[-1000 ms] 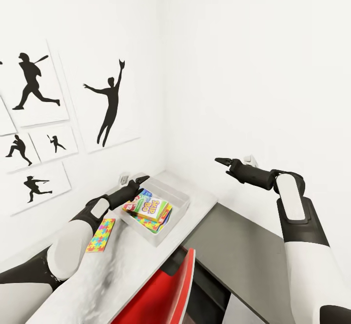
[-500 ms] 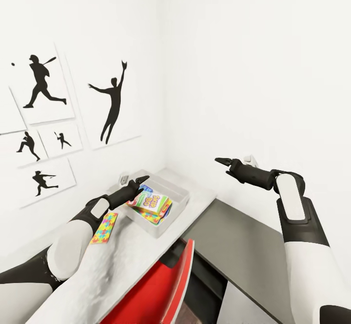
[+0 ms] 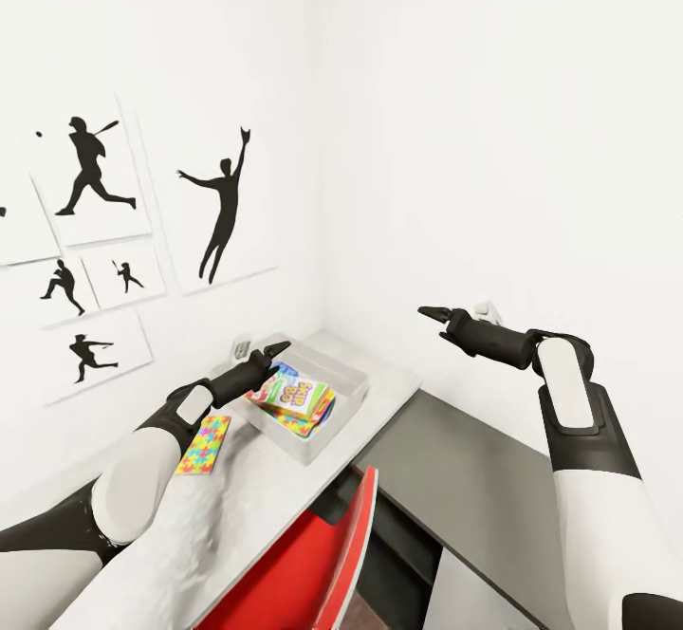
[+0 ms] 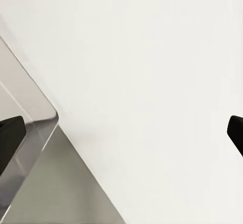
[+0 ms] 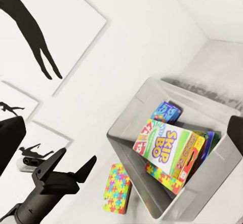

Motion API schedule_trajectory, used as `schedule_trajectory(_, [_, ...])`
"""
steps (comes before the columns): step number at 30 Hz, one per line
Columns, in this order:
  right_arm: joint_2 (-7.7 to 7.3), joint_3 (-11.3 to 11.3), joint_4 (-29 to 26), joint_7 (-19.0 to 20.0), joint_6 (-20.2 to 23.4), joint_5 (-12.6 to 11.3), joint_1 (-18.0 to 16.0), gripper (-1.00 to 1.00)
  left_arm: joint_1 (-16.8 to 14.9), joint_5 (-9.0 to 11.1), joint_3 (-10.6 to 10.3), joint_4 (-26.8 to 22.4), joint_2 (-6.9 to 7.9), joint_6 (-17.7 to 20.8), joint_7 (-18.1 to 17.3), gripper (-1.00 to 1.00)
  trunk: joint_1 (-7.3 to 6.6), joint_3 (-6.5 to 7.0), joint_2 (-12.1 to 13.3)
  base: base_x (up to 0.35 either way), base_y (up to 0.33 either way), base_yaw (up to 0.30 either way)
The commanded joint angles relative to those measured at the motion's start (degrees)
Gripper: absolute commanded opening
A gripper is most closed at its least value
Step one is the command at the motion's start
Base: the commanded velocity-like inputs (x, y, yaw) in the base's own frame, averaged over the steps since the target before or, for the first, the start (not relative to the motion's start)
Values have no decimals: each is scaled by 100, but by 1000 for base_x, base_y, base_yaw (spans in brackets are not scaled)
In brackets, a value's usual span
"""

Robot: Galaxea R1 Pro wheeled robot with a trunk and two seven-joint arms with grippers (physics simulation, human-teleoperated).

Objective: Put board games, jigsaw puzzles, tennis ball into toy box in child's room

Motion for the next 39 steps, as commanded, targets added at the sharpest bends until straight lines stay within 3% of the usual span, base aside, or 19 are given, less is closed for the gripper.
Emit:
schedule_trajectory(1, [1,-7,0,20,26,15,-3,100,-2,28,11,-2,-1,43,-1,100,2,-4,-8,-94,42,0])
schedule_trajectory(18, [1,-7,0,20,-9,33,-10,100,3,28,11,-3,8,43,-1,100,2,5,-8,-15,6,15])
schedule_trajectory(39, [9,9,8,-82,-20,36,-10,100,7,28,11,-3,9,35,-1,100,2,5,-8,-47,31,261])
